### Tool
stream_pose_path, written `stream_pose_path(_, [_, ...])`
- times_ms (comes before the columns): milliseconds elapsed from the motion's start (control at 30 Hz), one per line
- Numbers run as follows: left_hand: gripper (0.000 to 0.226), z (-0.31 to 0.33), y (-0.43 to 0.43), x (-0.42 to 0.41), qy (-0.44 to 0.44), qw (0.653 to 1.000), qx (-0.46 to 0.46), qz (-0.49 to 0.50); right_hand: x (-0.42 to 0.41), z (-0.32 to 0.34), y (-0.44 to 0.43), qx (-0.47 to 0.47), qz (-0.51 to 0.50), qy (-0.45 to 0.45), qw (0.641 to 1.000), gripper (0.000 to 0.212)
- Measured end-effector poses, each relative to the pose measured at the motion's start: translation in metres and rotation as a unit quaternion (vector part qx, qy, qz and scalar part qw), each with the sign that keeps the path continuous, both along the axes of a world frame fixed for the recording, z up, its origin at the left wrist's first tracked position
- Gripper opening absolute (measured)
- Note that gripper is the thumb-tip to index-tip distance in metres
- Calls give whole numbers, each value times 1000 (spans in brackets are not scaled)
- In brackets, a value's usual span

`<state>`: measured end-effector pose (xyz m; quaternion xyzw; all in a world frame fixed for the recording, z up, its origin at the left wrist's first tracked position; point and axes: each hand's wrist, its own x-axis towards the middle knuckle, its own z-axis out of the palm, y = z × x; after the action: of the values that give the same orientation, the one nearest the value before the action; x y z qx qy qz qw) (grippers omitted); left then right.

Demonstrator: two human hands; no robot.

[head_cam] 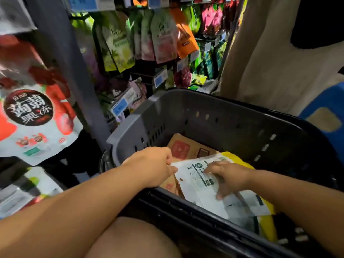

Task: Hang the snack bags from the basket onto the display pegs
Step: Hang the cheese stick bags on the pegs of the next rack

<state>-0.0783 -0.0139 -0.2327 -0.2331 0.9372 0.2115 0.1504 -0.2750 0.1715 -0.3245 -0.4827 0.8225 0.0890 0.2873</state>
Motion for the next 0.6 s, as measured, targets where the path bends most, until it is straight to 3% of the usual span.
stream_pose_path(233, [24,1,1,2,1,1000,-12,1,0,-11,4,-20,34,22,999,91])
stream_pose_path(500, [22,0,1,3,10,1000,-24,4,7,-26,9,-115,64,36,991,33])
stream_pose_path(600, [22,1,0,4,17,999,-28,7,15,-30,7,-132,57,58,988,28])
